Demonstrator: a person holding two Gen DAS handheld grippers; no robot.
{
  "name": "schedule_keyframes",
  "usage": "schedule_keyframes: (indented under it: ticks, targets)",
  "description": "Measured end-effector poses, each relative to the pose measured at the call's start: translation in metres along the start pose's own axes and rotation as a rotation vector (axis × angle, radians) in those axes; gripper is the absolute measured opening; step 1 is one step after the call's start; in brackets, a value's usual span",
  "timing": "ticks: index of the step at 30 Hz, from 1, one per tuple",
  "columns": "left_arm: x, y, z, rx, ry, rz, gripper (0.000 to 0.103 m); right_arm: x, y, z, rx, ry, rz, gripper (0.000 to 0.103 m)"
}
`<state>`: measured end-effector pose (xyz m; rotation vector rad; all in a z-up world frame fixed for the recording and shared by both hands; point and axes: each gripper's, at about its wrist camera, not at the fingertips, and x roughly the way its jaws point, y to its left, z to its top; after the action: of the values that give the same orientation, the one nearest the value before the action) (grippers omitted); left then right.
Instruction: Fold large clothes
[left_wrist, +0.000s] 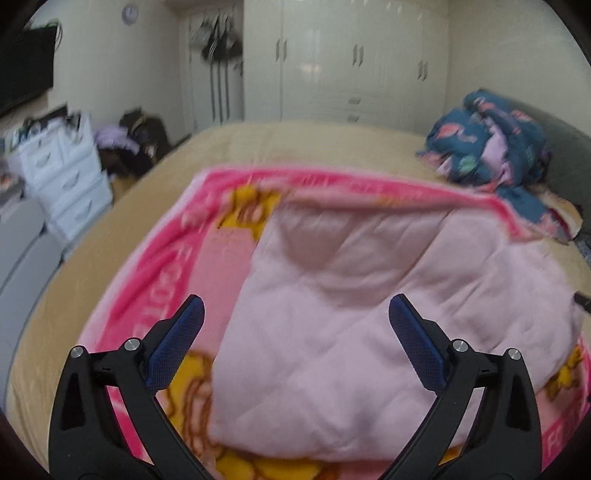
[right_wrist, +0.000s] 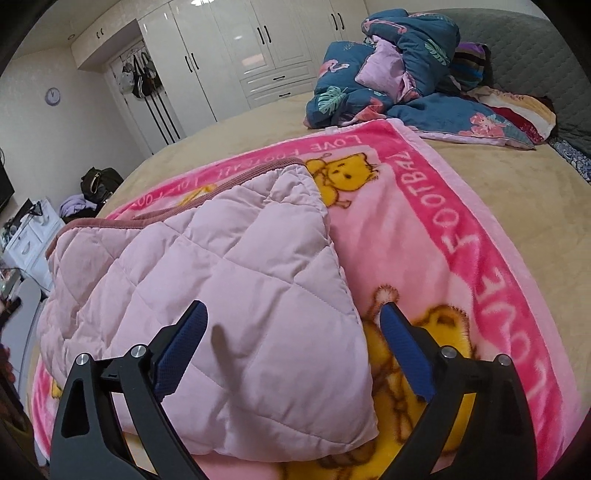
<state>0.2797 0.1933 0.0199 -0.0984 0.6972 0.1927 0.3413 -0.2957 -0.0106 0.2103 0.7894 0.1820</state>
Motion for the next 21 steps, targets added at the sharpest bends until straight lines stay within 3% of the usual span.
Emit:
schedule_keyframes:
  ticks: [3,9,11,13,14,15,16,17,19,21]
  targets:
    - [0.015,0.018,-0.016,-0.049,0.070,-0.033,0.094,0.003,-0.002,0.000,-0.012,0.009,-0.002,0.094]
    - [0.043,0.024,-0.042,-0.023,0.145,-0.040,0.094,0.020,-0.008,-0.012,-0.013,0.033,0.011,0.093]
    - [0.047,0.027,-0.050,-0.054,0.151,-0.068,0.094,0.022,-0.009,-0.017,-0.021,0.028,0.027,0.084]
    - [0.048,0.028,-0.051,-0.066,0.144,-0.082,0.091,0.024,-0.004,-0.021,-0.055,0.037,0.031,0.066]
    - [0.047,0.025,-0.051,-0.052,0.130,-0.073,0.077,0.024,-0.001,-0.022,-0.077,0.034,0.024,0.061]
    - [0.046,0.022,-0.050,-0.036,0.118,-0.055,0.064,0.023,0.004,-0.022,-0.104,0.024,0.007,0.049]
    - [0.045,0.019,-0.049,-0.028,0.110,-0.044,0.041,0.021,0.009,-0.022,-0.130,0.009,-0.010,0.038]
    - [0.044,0.015,-0.047,-0.024,0.110,-0.046,0.023,0.019,0.012,-0.021,-0.139,-0.002,-0.013,0.035]
    - [0.042,0.008,-0.038,0.000,0.105,-0.037,0.014,0.012,0.017,-0.015,-0.146,-0.038,-0.015,0.026]
    - [0.036,0.002,-0.021,0.020,0.060,-0.024,0.013,0.003,0.021,-0.002,-0.141,-0.079,-0.017,0.022]
